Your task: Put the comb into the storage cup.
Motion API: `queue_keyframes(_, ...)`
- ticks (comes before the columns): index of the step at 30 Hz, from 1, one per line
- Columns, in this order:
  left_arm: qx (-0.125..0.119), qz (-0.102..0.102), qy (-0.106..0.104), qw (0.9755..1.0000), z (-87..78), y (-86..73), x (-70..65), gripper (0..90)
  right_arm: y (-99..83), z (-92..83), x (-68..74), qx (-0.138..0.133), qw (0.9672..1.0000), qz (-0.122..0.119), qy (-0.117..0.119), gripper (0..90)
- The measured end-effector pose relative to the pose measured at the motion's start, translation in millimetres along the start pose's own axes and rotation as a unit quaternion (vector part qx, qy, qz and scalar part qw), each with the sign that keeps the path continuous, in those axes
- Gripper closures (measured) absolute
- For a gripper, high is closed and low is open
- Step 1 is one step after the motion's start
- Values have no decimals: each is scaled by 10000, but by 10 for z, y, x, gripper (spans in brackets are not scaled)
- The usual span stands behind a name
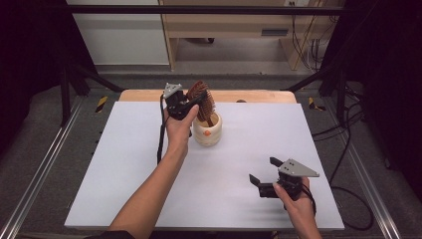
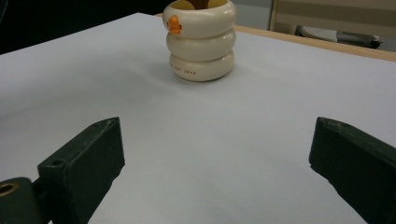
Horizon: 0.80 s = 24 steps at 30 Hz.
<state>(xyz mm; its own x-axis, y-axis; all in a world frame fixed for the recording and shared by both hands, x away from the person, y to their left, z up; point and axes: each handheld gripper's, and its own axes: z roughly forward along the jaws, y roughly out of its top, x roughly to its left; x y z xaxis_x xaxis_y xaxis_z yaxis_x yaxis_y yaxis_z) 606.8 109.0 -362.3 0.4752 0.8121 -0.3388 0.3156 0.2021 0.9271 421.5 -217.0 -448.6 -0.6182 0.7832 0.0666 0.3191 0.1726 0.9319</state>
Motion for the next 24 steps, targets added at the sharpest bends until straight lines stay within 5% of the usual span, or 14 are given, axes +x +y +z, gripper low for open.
queue_keyframes(24, 20, -90, -9, 10000, -36, -10, 103, 486, -6, 19, 3, 33, 10000, 10, 29, 37)
